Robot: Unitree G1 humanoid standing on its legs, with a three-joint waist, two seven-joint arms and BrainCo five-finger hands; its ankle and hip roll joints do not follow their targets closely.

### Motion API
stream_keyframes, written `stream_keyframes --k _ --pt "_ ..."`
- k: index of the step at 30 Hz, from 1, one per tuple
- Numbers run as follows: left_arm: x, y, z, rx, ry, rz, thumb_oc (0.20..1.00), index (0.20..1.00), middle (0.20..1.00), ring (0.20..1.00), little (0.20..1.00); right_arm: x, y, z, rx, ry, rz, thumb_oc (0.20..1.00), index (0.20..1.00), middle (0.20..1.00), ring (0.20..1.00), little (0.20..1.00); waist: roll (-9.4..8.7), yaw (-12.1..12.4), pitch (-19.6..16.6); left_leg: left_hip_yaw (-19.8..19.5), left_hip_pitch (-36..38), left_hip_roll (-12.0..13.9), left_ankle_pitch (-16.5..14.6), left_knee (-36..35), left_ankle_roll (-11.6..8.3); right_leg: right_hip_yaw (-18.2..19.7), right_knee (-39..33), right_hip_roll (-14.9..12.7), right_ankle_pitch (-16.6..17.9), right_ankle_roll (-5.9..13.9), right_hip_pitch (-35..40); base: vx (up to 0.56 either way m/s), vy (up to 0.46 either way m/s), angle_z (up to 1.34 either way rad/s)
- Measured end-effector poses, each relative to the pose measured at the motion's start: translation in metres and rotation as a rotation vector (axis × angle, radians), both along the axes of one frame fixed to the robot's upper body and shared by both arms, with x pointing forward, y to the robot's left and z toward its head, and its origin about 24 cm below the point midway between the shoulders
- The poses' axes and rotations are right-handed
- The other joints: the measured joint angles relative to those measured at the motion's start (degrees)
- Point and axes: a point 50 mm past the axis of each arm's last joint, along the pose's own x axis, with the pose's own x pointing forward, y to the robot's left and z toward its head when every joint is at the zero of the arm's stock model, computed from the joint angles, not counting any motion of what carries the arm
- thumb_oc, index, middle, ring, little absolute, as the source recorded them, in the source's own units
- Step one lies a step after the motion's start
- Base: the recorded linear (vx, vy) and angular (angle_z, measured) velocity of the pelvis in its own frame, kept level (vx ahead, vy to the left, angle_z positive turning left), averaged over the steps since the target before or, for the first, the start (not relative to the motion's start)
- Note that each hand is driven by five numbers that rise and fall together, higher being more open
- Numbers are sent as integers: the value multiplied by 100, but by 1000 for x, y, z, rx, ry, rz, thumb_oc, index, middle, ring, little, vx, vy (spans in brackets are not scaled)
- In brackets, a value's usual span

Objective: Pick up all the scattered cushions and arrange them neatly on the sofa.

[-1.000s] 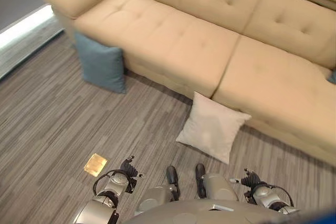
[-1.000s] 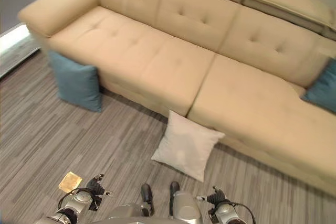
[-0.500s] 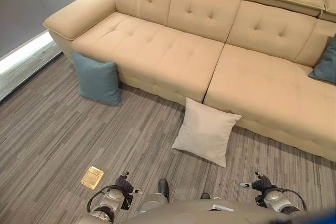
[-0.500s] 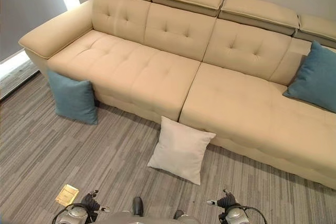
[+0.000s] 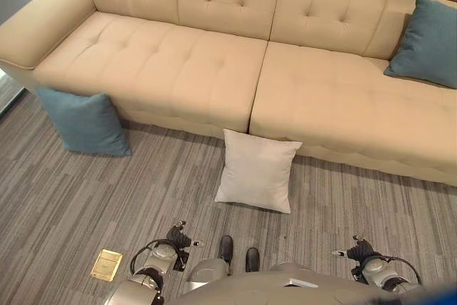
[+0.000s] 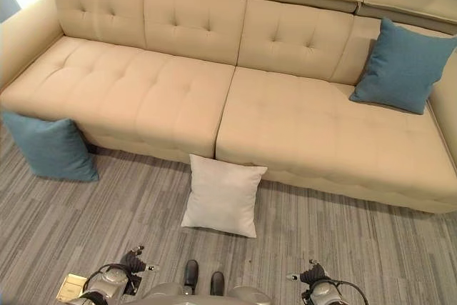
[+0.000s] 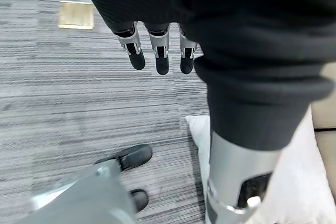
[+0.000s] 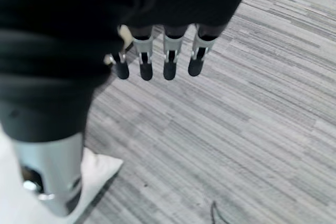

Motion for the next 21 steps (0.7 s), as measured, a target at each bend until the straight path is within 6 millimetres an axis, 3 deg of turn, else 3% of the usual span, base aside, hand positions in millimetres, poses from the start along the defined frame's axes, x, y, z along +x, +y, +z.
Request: stream_keyframes --k 1,2,3,4,5,6,7,9,11,12,15,18,21 --pt "1 4 1 10 -4 0 1000 1000 1000 1000 1000 3 2 1 5 -9 3 1000 1000 1000 1000 1000 13 85 -8 98 116 20 -105 1 91 -28 299 -49 -225 289 -48 94 112 -40" --pt "7 6 4 16 -17 -3 1000 1000 1000 1000 1000 6 3 1 10 -16 6 1000 1000 1000 1000 1000 -23 105 -43 132 105 -26 -156 10 127 -147 567 -108 -393 422 -235 83 103 -49" --pt "6 11 5 29 -14 -1 1000 1000 1000 1000 1000 18 6 4 16 -47 16 1000 1000 1000 1000 1000 64 160 27 230 116 31 -177 0 191 -335 1459 -124 -493 501 -677 58 60 -28" --pt "2 18 5 52 -1 -2 1000 1000 1000 1000 1000 22 10 5 28 -67 24 1000 1000 1000 1000 1000 111 113 53 261 153 46 -215 58 289 -770 2763 -435 -873 780 -1335 139 59 -32" --pt "-3 20 4 57 15 3 1000 1000 1000 1000 1000 21 14 3 39 -60 28 1000 1000 1000 1000 1000 66 129 47 318 183 -83 -276 89 355 -804 3029 -983 -938 896 -1603 160 43 -14" --pt "-6 19 3 54 27 4 1000 1000 1000 1000 1000 22 16 4 51 -72 34 1000 1000 1000 1000 1000 32 80 94 216 292 -145 -379 -1 363 -766 2744 -1312 -900 903 -1842 174 8 -14" --pt "-7 19 2 52 32 4 1000 1000 1000 1000 1000 21 18 3 59 -77 37 1000 1000 1000 1000 1000 67 62 120 237 309 -146 -384 -1 306 -769 2365 -1317 -856 949 -1966 80 -42 -4" --pt "-10 17 1 48 38 6 1000 1000 1000 1000 1000 10 19 0 61 -48 29 1000 1000 1000 1000 1000 -46 79 104 357 489 -194 -466 3 255 -1153 1428 -1340 -293 916 -1923 70 -88 -1" --pt "-11 14 0 39 39 5 1000 1000 1000 1000 1000 9 18 -1 58 -40 27 1000 1000 1000 1000 1000 -61 83 95 350 615 -165 -584 18 144 -1401 1046 -1351 320 900 -1749 61 -109 -2" --pt "-10 14 0 39 37 4 1000 1000 1000 1000 1000 11 17 0 55 -47 30 1000 1000 1000 1000 1000 -52 90 102 346 613 -108 -677 104 48 -1440 900 -1275 595 712 -1628 87 -132 -4" --pt "-12 12 -1 32 38 12 1000 1000 1000 1000 1000 14 14 2 44 -53 37 1000 1000 1000 1000 1000 123 109 114 330 700 133 -845 407 -224 -1461 28 -888 851 315 -939 105 -145 -3" --pt "-10 9 -1 19 30 20 1000 1000 1000 1000 1000 15 8 4 29 -62 40 1000 1000 1000 1000 1000 192 109 -48 267 723 371 -921 471 -343 -1477 -189 -610 749 208 -751 68 -166 6" --pt "-2 -3 -2 -9 12 11 1000 1000 1000 1000 1000 14 0 6 7 -59 34 1000 1000 1000 1000 1000 65 94 26 -15 151 356 -924 1373 -537 -1421 -191 -601 634 217 -757 -51 -78 47"
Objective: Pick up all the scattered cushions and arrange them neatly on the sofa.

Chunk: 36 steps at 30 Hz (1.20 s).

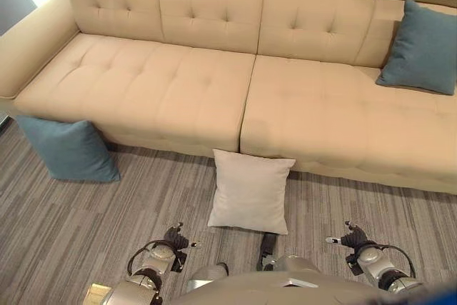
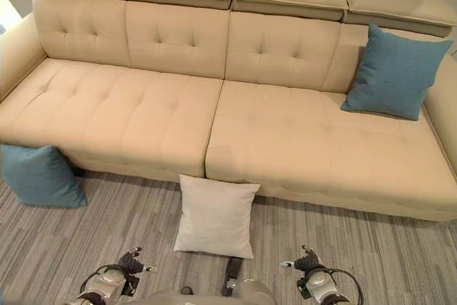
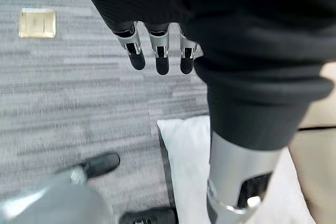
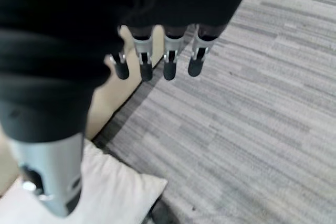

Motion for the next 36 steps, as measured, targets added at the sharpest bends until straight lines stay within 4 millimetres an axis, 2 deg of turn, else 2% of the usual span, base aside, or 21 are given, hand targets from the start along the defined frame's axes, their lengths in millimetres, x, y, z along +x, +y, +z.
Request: stream_keyframes --k 2,3,4,5,6,7,8,11,13,15,18,20,22,24,28,30,31,32,33,34,36 --pt "8 0 3 3 -20 -8 1000 1000 1000 1000 1000 1 -2 1 -11 -4 0 1000 1000 1000 1000 1000 -209 19 150 22 -566 -58 -58 750 -299 99 -32 -38 -81 -53 -22 3 69 51" --pt "5 0 2 5 -8 -15 1000 1000 1000 1000 1000 2 -1 1 -13 -3 3 1000 1000 1000 1000 1000 -284 -8 197 74 -676 -101 -45 478 -294 101 -35 -38 -142 -20 -51 32 84 20" --pt "3 0 1 6 -2 -21 1000 1000 1000 1000 1000 7 0 1 -17 -4 9 1000 1000 1000 1000 1000 -240 -12 196 81 -693 -89 26 -72 -201 33 -35 17 -730 625 -89 104 146 -11" --pt "3 -8 -1 -15 -6 -23 1000 1000 1000 1000 1000 12 -9 6 -39 -18 -5 1000 1000 1000 1000 1000 167 6 190 12 -828 396 107 -334 -312 237 1166 185 -826 -80 -547 122 162 -19" --pt "3 -8 -1 -15 -6 -23 1000 1000 1000 1000 1000 12 -9 6 -39 -18 -5 1000 1000 1000 1000 1000 167 6 190 12 -828 396 107 -334 -312 237 1166 185 -826 -80 -547 112 132 -27" --pt "-7 -5 -3 -10 26 -17 1000 1000 1000 1000 1000 1 -7 1 -31 5 -12 1000 1000 1000 1000 1000 -53 -51 77 73 -685 176 174 -521 -203 208 764 14 -631 -237 -352 60 119 -15" --pt "-9 -3 -4 -10 34 -18 1000 1000 1000 1000 1000 -2 -3 -1 -20 10 -10 1000 1000 1000 1000 1000 -106 -45 51 86 -527 1 179 -555 -124 220 635 -1 -603 -198 -260 42 124 -16" --pt "-8 -2 -3 -10 30 -20 1000 1000 1000 1000 1000 -24 0 -8 -8 61 -22 1000 1000 1000 1000 1000 -84 -64 -41 92 -222 -123 353 -819 248 292 581 44 -422 -34 -227 28 134 -19" --pt "-10 1 -3 -1 35 -18 1000 1000 1000 1000 1000 -28 1 -9 -4 72 -24 1000 1000 1000 1000 1000 -109 -59 -141 208 -213 -211 394 -825 324 361 626 -36 -378 32 -315 4 146 -28" --pt "-9 7 -1 12 31 -16 1000 1000 1000 1000 1000 -24 2 -9 -2 62 -21 1000 1000 1000 1000 1000 -112 30 -181 411 -251 -252 424 -853 497 506 832 -122 -359 148 -524 -13 72 -41" --pt "-8 20 2 47 28 -9 1000 1000 1000 1000 1000 -18 12 -10 23 50 -13 1000 1000 1000 1000 1000 -99 46 -110 606 -243 -280 428 -877 665 201 1200 -348 -465 410 -696 39 31 -32" --pt "-11 22 2 53 34 -3 1000 1000 1000 1000 1000 -13 14 -9 26 40 -8 1000 1000 1000 1000 1000 -151 157 -112 659 -150 -268 426 -994 671 97 1274 -486 -457 417 -681 92 -26 -18" --pt "-17 19 0 50 45 1 1000 1000 1000 1000 1000 -10 13 -8 25 30 -7 1000 1000 1000 1000 1000 -94 158 -105 634 -5 -196 481 -1166 582 98 1006 -351 -438 340 -503 75 -68 1" --pt "-17 18 -1 49 46 1 1000 1000 1000 1000 1000 -5 14 -6 29 7 -1 1000 1000 1000 1000 1000 -45 165 -93 594 -64 -129 475 -1134 500 104 700 -212 -295 120 -354 75 -104 5" --pt "-6 10 1 32 19 -12 1000 1000 1000 1000 1000 -1 10 -3 21 -10 -15 1000 1000 1000 1000 1000 110 84 1 278 -177 -52 378 -892 315 174 576 -82 -391 62 -161 21 -75 43" --pt "11 3 5 16 -25 -25 1000 1000 1000 1000 1000 8 9 0 17 -30 -11 1000 1000 1000 1000 1000 17 1 145 34 -813 -214 423 148 -32 622 374 -49 -482 28 -98 2 50 88" --pt "16 0 6 9 -41 -31 1000 1000 1000 1000 1000 9 7 1 11 -31 -9 1000 1000 1000 1000 1000 -87 29 233 33 -1026 -296 474 541 -164 645 305 -150 -375 -124 -18 55 142 48" --pt "10 -3 3 -1 -29 -27 1000 1000 1000 1000 1000 12 4 3 -2 -36 6 1000 1000 1000 1000 1000 -122 53 256 57 -1098 -197 395 493 -170 631 157 -140 -364 -186 81 111 274 8" --pt "7 -1 2 -1 -17 -13 1000 1000 1000 1000 1000 23 2 8 -10 -66 13 1000 1000 1000 1000 1000 -108 19 267 76 -1075 191 497 -148 -319 603 40 -50 -358 -181 153 97 244 -11" --pt "8 -1 3 -7 -24 -6 1000 1000 1000 1000 1000 20 0 7 -11 -60 4 1000 1000 1000 1000 1000 -55 12 247 32 -1074 397 507 -380 -297 612 48 -2 -288 -77 162 116 293 -13" --pt "10 -4 3 -13 -29 -12 1000 1000 1000 1000 1000 15 -1 6 -11 -55 -5 1000 1000 1000 1000 1000 -11 -70 217 30 -803 402 595 -813 -239 650 44 67 -284 -82 170 81 221 -23"
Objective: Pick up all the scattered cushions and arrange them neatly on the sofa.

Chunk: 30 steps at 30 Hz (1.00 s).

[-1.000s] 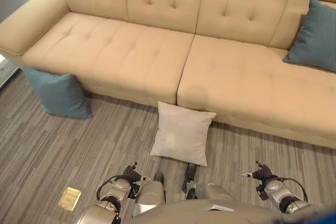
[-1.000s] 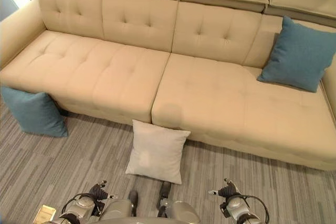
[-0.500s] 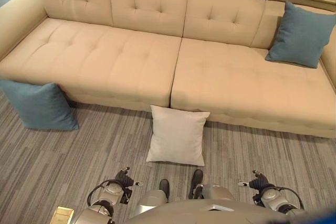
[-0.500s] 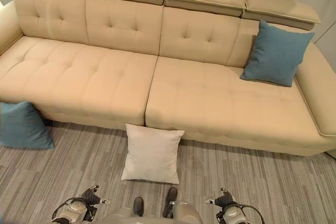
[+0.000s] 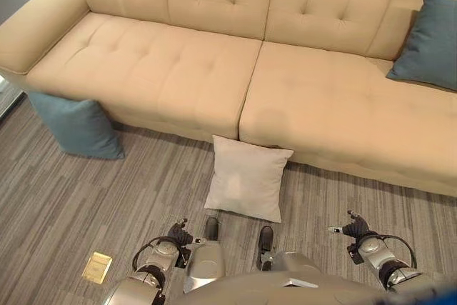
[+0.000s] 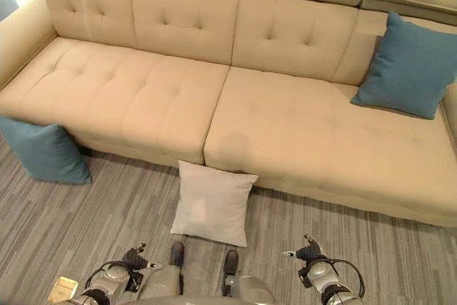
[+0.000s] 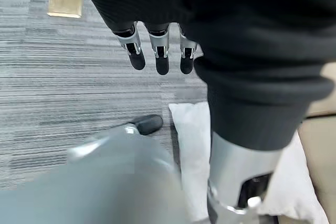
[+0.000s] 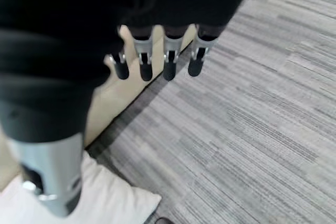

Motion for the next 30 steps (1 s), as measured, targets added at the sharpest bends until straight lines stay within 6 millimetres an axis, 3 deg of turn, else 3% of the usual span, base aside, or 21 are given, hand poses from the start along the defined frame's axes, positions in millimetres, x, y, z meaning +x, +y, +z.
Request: stream_keyframes --k 2,4,9,16,20,21,22,23,24,27,28,29,30 --pt "2 -1 1 1 -4 -7 1000 1000 1000 1000 1000 -8 -1 -3 -1 24 -10 1000 1000 1000 1000 1000 55 -67 -30 11 282 -187 50 -206 94 26 17 40 12 -12 -4 58 179 -21" --pt "4 7 3 20 -9 -3 1000 1000 1000 1000 1000 -13 5 -7 17 35 -11 1000 1000 1000 1000 1000 -46 -33 -82 180 449 -343 171 -394 418 171 227 -82 31 -11 -180 29 113 -36" --pt "5 22 7 59 -19 1 1000 1000 1000 1000 1000 -16 8 -8 26 43 -12 1000 1000 1000 1000 1000 -135 108 -108 321 436 -568 55 -307 607 215 559 -362 -134 252 -350 25 61 -12" --pt "-2 24 6 62 -4 7 1000 1000 1000 1000 1000 -16 14 -10 50 36 -28 1000 1000 1000 1000 1000 -189 238 -112 343 458 -577 55 -313 608 237 399 -350 -108 283 -268 24 -7 -1" --pt "11 20 10 49 -54 -4 1000 1000 1000 1000 1000 -10 15 -8 50 21 -22 1000 1000 1000 1000 1000 -179 248 -106 473 423 -497 63 -312 610 192 421 -314 -118 311 -416 -63 -98 -15" --pt "15 20 12 49 -66 1 1000 1000 1000 1000 1000 -2 17 -6 50 0 -11 1000 1000 1000 1000 1000 -158 261 -92 626 338 -433 85 -316 621 14 536 -356 -180 357 -604 -24 -90 -74" --pt "11 20 10 50 -56 3 1000 1000 1000 1000 1000 7 19 -3 52 -20 -2 1000 1000 1000 1000 1000 -124 360 -70 724 291 -383 91 -336 619 -444 674 -464 -142 502 -722 20 -140 -68" --pt "12 21 11 51 -56 6 1000 1000 1000 1000 1000 10 20 -2 53 -33 10 1000 1000 1000 1000 1000 -124 287 -70 701 239 -380 84 -297 573 -491 558 -494 -25 547 -688 4 -111 -28" --pt "13 17 10 43 -59 4 1000 1000 1000 1000 1000 6 19 -3 49 -20 13 1000 1000 1000 1000 1000 -81 194 -76 625 237 -354 98 -278 529 -528 360 -427 16 452 -550 36 -139 13" --pt "13 8 8 19 -64 -4 1000 1000 1000 1000 1000 1 7 -2 18 -5 9 1000 1000 1000 1000 1000 136 215 -51 537 114 -197 95 -216 375 -460 262 -226 1 406 -516 61 -95 21" --pt "15 0 7 0 -66 -16 1000 1000 1000 1000 1000 -3 -4 1 -10 1 1 1000 1000 1000 1000 1000 290 179 -41 310 112 -152 154 -192 284 -482 266 -108 -98 304 -407 76 -86 102" --pt "16 -6 7 -13 -71 -30 1000 1000 1000 1000 1000 -8 -11 1 -27 11 -5 1000 1000 1000 1000 1000 349 53 -55 93 47 -156 220 -135 181 -445 176 -60 -204 160 -303 80 -29 107" --pt "19 -7 8 -14 -79 -42 1000 1000 1000 1000 1000 -7 -13 2 -33 9 -6 1000 1000 1000 1000 1000 327 90 -47 48 24 -158 271 -49 113 -430 137 -34 -222 131 -277 79 29 80"
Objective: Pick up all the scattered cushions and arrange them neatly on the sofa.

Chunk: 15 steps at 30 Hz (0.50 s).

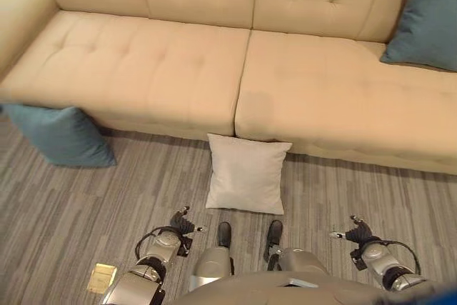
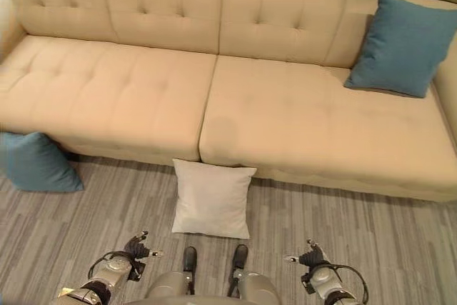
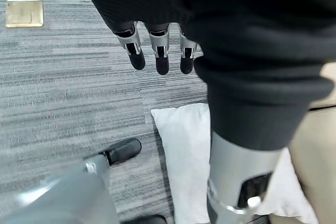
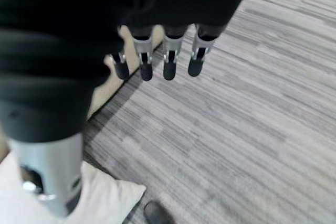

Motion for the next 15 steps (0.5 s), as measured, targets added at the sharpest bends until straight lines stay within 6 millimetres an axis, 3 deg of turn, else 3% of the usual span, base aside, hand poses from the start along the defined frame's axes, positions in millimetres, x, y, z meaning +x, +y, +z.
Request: stream_keyframes --k 2,3,4,5,6,9,10,13,15 --pt "-3 1 -1 -4 7 9 1000 1000 1000 1000 1000 11 2 3 -1 -26 12 1000 1000 1000 1000 1000 -299 71 124 -200 -397 -111 8 526 -179 107 -173 -140 4 -205 152 84 126 24" --pt "-2 0 -1 -12 3 17 1000 1000 1000 1000 1000 21 2 7 -5 -50 16 1000 1000 1000 1000 1000 -380 100 168 -202 -564 29 41 396 -234 106 -174 -131 6 -202 149 172 257 15" --pt "1 -1 0 -13 -5 14 1000 1000 1000 1000 1000 20 3 7 1 -49 9 1000 1000 1000 1000 1000 -376 138 213 -180 -731 203 111 121 -336 110 -141 -113 18 -208 94 122 178 -3" --pt "-1 0 0 -13 -1 12 1000 1000 1000 1000 1000 21 3 7 7 -58 3 1000 1000 1000 1000 1000 -318 126 206 -229 -805 360 109 61 -333 155 -117 -30 89 -97 125 227 364 -39" --pt "-3 0 -1 -14 3 17 1000 1000 1000 1000 1000 21 4 7 12 -59 -3 1000 1000 1000 1000 1000 -287 147 184 -199 -688 406 157 -117 -269 269 -97 -4 45 -152 153 153 254 -55" --pt "0 -2 0 -21 -3 13 1000 1000 1000 1000 1000 13 3 4 27 -50 -29 1000 1000 1000 1000 1000 -199 -54 143 -69 -278 142 148 -288 -162 490 61 -45 20 -103 160 103 232 -52" --pt "3 2 2 -10 -13 17 1000 1000 1000 1000 1000 11 5 2 37 -45 -35 1000 1000 1000 1000 1000 -218 -52 154 93 -204 105 182 -337 31 599 192 -106 -27 -49 60 19 96 -50" --pt "30 16 18 32 -86 9 1000 1000 1000 1000 1000 8 16 -2 70 -37 -39 1000 1000 1000 1000 1000 -511 -48 200 201 -318 -197 113 -207 156 602 424 -460 -139 143 -120 11 63 -6" --pt "37 26 25 59 -114 8 1000 1000 1000 1000 1000 13 18 -2 75 -47 -36 1000 1000 1000 1000 1000 -598 36 212 277 -404 -320 -29 -36 229 607 552 -615 -211 266 -213 6 21 -4"
